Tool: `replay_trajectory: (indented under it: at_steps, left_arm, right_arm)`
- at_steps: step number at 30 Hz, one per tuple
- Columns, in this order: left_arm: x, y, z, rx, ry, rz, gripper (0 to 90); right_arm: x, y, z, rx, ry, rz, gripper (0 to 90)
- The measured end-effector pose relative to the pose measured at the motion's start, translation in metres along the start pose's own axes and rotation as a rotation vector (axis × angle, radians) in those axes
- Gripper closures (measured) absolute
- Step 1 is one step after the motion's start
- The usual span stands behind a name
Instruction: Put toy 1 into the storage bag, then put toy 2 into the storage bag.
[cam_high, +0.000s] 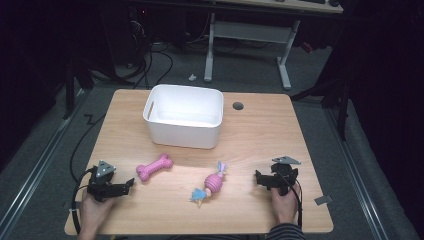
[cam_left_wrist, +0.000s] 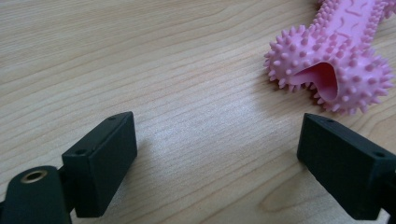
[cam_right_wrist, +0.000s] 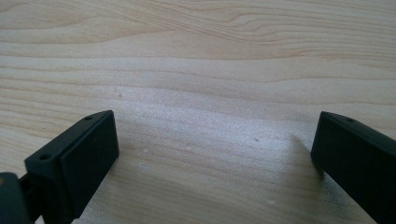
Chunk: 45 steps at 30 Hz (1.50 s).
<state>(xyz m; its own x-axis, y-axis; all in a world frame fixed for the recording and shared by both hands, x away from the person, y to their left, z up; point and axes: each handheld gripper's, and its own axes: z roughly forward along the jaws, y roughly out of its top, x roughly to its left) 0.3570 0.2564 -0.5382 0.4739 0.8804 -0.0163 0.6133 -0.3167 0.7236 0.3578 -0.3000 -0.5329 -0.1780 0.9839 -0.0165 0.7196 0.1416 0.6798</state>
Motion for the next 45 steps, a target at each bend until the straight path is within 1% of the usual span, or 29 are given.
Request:
replay_trajectory:
  at_steps: [9,10,11,12,13,14,15,17,20,21,24,26,28,30,32,33,34,36,37,38,39,42,43,44,45]
  left_arm:
    - [-0.001,-0.002,-0.003,-0.013,-0.012,0.015,13.5]
    - [-0.001,-0.001,-0.004,-0.011,-0.023,0.014,13.5]
    - [-0.002,-0.002,-0.005,-0.019,-0.042,0.01,13.8]
    - [-0.002,-0.002,-0.005,-0.019,-0.042,0.01,14.0]
    - [-0.005,-0.002,-0.008,-0.029,-0.045,0.028,14.2]
    - [-0.005,-0.002,-0.008,-0.029,-0.045,0.028,14.2]
    - [-0.006,-0.003,-0.01,-0.042,-0.051,0.041,14.4]
    - [-0.007,-0.004,-0.01,-0.045,-0.056,0.039,14.5]
    - [-0.008,-0.004,-0.012,-0.053,-0.084,0.031,14.9]
    - [-0.008,-0.003,-0.014,-0.058,-0.089,0.035,14.9]
    - [-0.01,-0.002,-0.018,-0.079,-0.098,0.026,15.7]
    - [-0.011,0.0,-0.02,-0.078,-0.115,0.021,15.8]
    - [-0.014,0.002,-0.022,-0.079,-0.123,0.026,16.3]
    - [-0.019,0.006,-0.024,-0.087,-0.124,0.041,17.5]
    - [-0.02,0.008,-0.024,-0.086,-0.129,0.047,18.8]
    - [-0.022,0.014,-0.023,-0.081,-0.136,0.057,19.3]
    - [-0.022,0.014,-0.023,-0.081,-0.136,0.057,19.5]
    - [-0.024,0.023,-0.02,-0.068,-0.125,0.072,19.5]
    - [-0.027,0.031,-0.018,-0.065,-0.129,0.08,19.7]
    - [-0.027,0.031,-0.018,-0.065,-0.129,0.08,19.8]
    - [-0.03,0.039,-0.016,-0.059,-0.134,0.093,19.8]
    - [-0.034,0.046,-0.013,-0.048,-0.136,0.111,19.8]
    - [-0.036,0.051,-0.01,-0.028,-0.147,0.115,21.6]
    - [-0.036,0.051,-0.01,-0.028,-0.147,0.115,21.8]
    - [-0.037,0.055,-0.007,-0.012,-0.153,0.121,22.1]
  right_arm:
    - [0.0,0.0,0.0,0.001,0.001,0.001,0.9]
    - [0.0,0.0,0.0,0.0,0.002,-0.002,0.9]
    - [0.0,0.0,0.0,-0.001,0.001,-0.003,1.0]
    - [0.0,0.0,0.0,-0.001,0.001,-0.003,1.0]
    - [0.0,0.0,0.0,0.0,0.001,-0.001,1.0]
    - [0.0,0.0,0.0,0.0,0.001,-0.001,1.0]
    - [0.0,0.0,0.0,0.0,0.001,-0.002,1.0]
    - [0.001,0.0,0.0,-0.001,0.001,-0.001,1.0]
    - [0.001,-0.001,-0.001,0.0,-0.001,0.001,1.2]
    - [0.001,-0.001,-0.001,0.0,-0.001,0.001,1.2]
    - [0.001,-0.001,-0.001,0.0,-0.001,0.002,1.2]
    - [0.001,-0.001,-0.001,-0.001,-0.001,0.0,1.2]
    - [0.001,-0.001,-0.001,-0.001,-0.001,0.0,1.2]
    - [0.001,-0.001,-0.001,-0.001,-0.001,0.0,1.2]
    - [0.001,-0.001,-0.001,-0.001,-0.001,0.0,1.2]
    - [0.001,-0.001,-0.001,-0.003,0.0,-0.003,1.2]
    - [0.001,-0.001,-0.001,-0.003,0.0,-0.003,1.2]
    - [0.001,-0.001,-0.001,-0.002,0.001,0.0,1.2]
    - [0.001,-0.001,-0.001,-0.002,0.001,-0.001,1.3]
    - [0.001,-0.001,-0.001,-0.002,0.001,-0.001,1.3]
    - [0.001,-0.001,-0.001,-0.002,0.0,-0.001,1.3]
    - [0.001,-0.001,-0.001,-0.003,0.002,-0.001,1.3]
    - [0.001,-0.001,-0.001,-0.003,0.002,-0.002,1.4]
    - [0.001,-0.001,-0.001,-0.003,0.002,-0.002,1.4]
    - [0.001,-0.001,-0.001,-0.004,0.002,-0.002,1.4]
